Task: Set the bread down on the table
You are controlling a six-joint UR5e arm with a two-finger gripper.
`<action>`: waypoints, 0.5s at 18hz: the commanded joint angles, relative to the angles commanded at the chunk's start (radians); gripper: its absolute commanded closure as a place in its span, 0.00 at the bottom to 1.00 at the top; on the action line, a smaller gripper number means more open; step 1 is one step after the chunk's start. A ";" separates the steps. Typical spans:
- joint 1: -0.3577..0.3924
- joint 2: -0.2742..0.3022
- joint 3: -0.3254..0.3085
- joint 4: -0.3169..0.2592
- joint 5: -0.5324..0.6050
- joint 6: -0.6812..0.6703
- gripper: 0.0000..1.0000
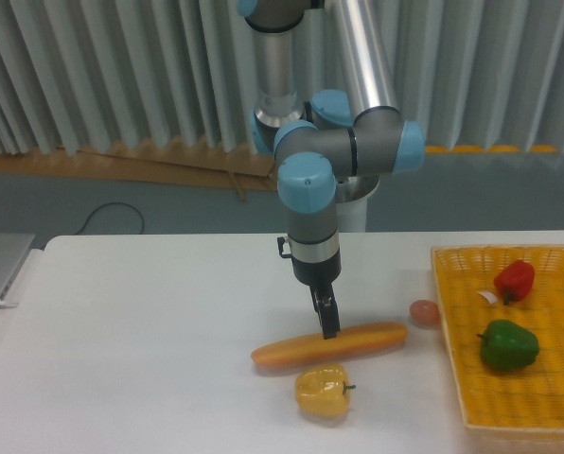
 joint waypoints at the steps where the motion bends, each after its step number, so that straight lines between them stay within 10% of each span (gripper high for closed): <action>1: 0.000 0.006 0.005 -0.005 0.001 -0.006 0.00; 9: 0.000 0.121 0.006 -0.145 0.021 -0.003 0.00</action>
